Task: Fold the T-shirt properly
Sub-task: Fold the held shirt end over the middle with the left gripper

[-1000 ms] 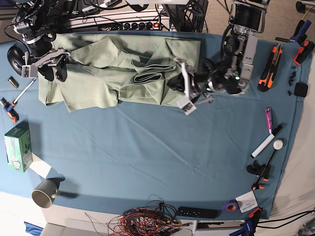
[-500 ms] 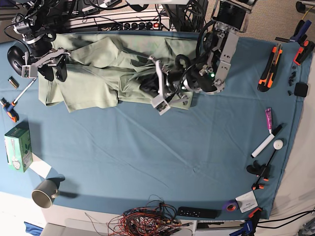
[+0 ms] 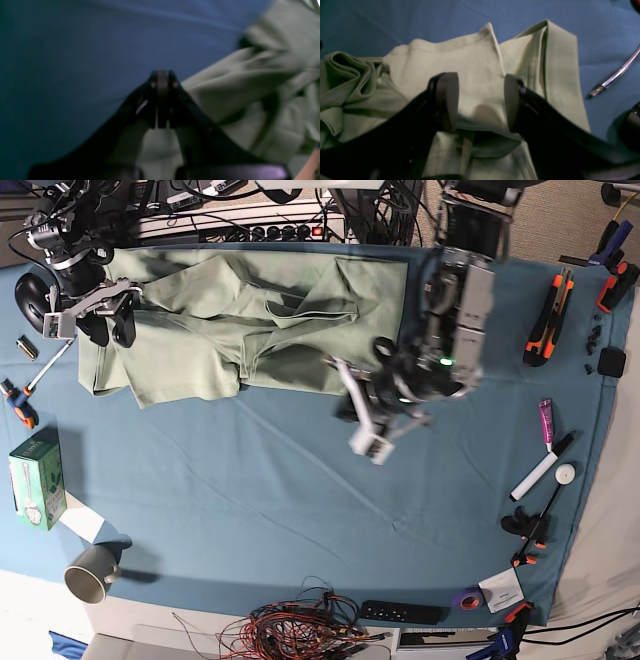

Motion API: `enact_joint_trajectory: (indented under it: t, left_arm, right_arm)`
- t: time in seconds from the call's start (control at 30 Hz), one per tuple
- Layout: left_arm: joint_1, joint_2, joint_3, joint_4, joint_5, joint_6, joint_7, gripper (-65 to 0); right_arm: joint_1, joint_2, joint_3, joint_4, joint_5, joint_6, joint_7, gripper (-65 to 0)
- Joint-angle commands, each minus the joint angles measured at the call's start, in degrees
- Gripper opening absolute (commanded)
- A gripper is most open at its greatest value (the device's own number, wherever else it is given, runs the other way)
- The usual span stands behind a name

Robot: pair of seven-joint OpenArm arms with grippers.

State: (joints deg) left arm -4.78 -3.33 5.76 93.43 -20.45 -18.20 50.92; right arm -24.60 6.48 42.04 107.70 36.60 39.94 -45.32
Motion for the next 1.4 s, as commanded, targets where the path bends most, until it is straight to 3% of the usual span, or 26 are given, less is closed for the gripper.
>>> enact_joint_trajectory:
  t: [0.0,0.1,0.2,0.43,0.6,0.73,0.83,1.23,1.37]
  left_arm:
    - [-0.90,-0.83,-1.18,0.92,-2.43,-0.55,0.63,-65.0]
    - [-0.39,-4.13,-5.42,0.94,-11.56,-4.15,6.08,-65.0]
    - [1.51,-6.93,-10.10,0.98,-22.71,-10.01,10.25,-65.0]
    - [9.81,-7.45,-15.91,0.98,-35.34,-16.76,13.81,-65.0]
    - [14.47,-6.99,-14.69,0.96,-35.26,-19.41,11.93,-65.0]
    - [15.67,-6.99,-12.85,0.96,-26.56,-19.28,6.10,-65.0]
    - [15.74,-6.97,-10.67,0.96,-24.28,-17.55,4.66,-65.0]
    - [15.39,-2.49,2.56,0.96,-26.45,-17.92,4.61,-65.0]
    - [14.78,-2.08,5.97,0.98,-31.87,-21.80,4.66,-65.0]
  right_arm:
    - [0.02,0.66,0.39,1.01,0.85,0.06,1.86,-35.8]
    - [0.02,0.66,0.39,1.01,0.85,0.06,1.92,-35.8]
    - [0.02,0.66,0.39,1.01,0.85,0.06,1.99,-35.8]
    - [0.02,0.66,0.39,1.01,0.85,0.06,2.03,-35.8]
    - [0.04,0.66,0.39,1.01,0.87,0.06,2.08,-35.8]
    - [0.85,0.66,0.39,0.98,0.90,0.06,2.08,-35.8]
    - [1.38,0.66,0.39,0.98,0.85,0.06,2.05,-35.8]
    - [1.90,0.66,0.39,0.98,0.83,0.06,1.99,-35.8]
    - [1.90,0.66,0.39,0.98,0.81,0.06,1.99,-35.8]
